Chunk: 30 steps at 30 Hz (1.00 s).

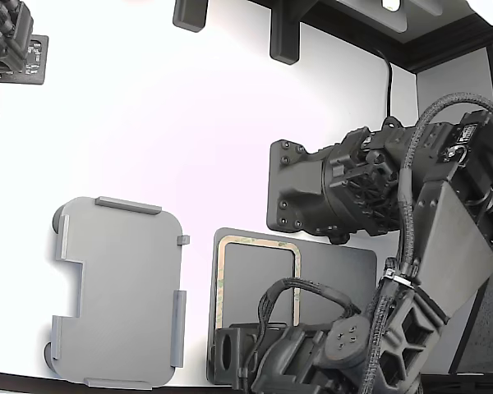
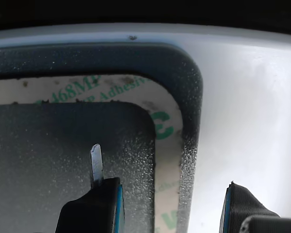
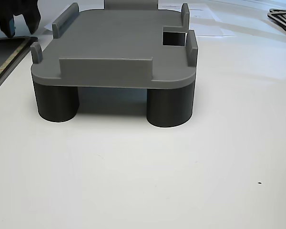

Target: Move top rectangular frame to the holder.

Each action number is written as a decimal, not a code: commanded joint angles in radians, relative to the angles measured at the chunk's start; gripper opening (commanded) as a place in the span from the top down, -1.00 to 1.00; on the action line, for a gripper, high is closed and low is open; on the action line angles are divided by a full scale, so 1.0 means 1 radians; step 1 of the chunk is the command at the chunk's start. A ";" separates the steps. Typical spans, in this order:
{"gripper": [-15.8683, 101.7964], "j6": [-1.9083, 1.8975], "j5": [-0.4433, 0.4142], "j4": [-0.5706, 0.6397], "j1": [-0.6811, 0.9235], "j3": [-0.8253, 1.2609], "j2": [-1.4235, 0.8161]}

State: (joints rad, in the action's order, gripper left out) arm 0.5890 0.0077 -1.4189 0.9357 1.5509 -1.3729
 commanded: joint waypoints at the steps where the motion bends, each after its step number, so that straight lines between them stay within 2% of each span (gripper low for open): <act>1: -0.70 -0.006 -0.002 0.000 -0.020 -0.032 -0.012; 14: -0.69 -0.012 -0.005 0.046 -0.023 0.071 -0.052; 22: -0.53 -0.020 -0.008 0.048 -0.028 0.066 -0.049; 30: -0.50 -0.021 -0.002 0.060 -0.041 0.069 -0.046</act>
State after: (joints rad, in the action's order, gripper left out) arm 0.5691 0.0031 -1.3637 0.9127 1.6383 -1.3929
